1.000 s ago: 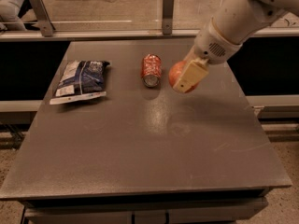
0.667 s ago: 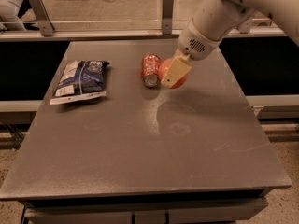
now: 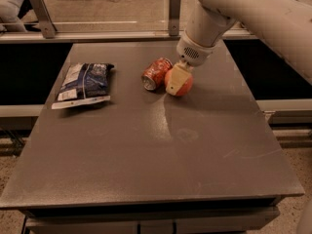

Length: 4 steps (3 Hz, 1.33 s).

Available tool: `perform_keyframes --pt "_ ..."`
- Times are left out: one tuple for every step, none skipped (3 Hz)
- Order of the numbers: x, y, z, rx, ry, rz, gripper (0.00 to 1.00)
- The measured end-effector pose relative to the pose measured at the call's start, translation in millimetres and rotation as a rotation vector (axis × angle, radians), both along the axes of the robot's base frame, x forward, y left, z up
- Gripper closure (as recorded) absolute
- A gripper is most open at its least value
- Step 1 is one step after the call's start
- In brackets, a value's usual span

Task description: Move apple near coke can

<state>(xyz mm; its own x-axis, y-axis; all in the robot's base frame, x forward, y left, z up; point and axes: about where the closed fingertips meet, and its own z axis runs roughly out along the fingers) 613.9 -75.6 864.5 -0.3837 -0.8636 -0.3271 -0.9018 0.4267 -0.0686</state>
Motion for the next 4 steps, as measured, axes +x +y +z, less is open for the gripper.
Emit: perform_keyframes --pt "-0.2 0.9 -1.0 0.0 0.001 0.002 0.59" --pt "-0.3 1.7 -2.4 0.0 0.003 0.004 0.37" --pt "-0.3 2.7 -3.8 -0.001 0.005 0.005 0.13" --pt "-0.3 3.6 -5.1 -0.001 0.006 0.007 0.0"
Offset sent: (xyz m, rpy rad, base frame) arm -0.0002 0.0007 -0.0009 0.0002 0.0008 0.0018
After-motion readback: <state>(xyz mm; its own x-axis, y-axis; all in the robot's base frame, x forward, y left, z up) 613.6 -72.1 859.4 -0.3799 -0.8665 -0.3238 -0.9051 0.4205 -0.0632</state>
